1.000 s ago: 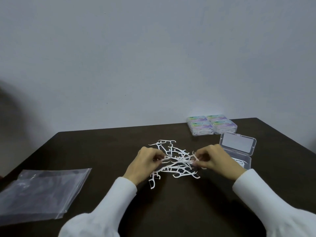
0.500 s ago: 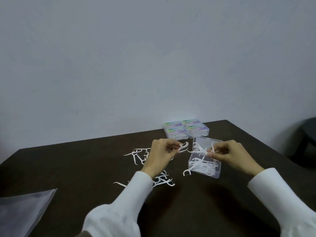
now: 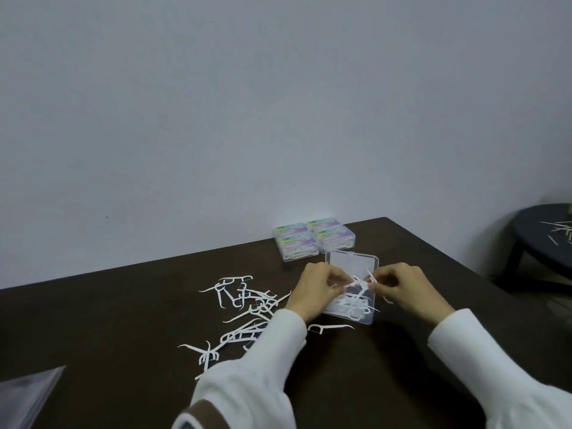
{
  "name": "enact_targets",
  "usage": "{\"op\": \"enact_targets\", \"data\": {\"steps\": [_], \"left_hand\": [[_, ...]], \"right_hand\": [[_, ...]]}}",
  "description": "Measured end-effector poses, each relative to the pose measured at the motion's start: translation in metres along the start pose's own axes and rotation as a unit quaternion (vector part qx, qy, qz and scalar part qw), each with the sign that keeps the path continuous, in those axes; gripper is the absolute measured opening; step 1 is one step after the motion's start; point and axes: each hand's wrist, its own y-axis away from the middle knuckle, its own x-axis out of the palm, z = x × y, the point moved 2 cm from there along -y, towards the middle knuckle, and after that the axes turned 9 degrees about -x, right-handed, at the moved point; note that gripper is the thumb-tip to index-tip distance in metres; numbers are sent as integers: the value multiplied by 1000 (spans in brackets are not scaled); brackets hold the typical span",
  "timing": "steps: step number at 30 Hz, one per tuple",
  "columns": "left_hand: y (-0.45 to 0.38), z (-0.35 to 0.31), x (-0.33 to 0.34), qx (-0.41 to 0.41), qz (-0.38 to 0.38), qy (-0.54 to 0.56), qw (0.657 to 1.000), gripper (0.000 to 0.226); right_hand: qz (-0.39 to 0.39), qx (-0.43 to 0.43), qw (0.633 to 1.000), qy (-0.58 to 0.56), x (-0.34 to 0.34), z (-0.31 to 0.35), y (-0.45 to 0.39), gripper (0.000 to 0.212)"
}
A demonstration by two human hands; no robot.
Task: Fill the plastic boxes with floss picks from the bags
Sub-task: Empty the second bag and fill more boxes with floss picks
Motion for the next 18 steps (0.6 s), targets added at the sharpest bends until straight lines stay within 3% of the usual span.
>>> {"op": "enact_targets", "data": {"steps": [7, 11, 18], "left_hand": [[6, 12, -11, -16, -2, 107, 994, 29], [13, 21, -25, -23, -54, 142, 988, 25], [17, 41, -32, -63, -62, 109, 990, 22]], "right_hand": [[6, -33, 999, 28, 1, 8, -1, 16], [26, -63, 996, 50, 10, 19, -11, 17], [68, -63, 993, 67, 18, 16, -12, 43]]}}
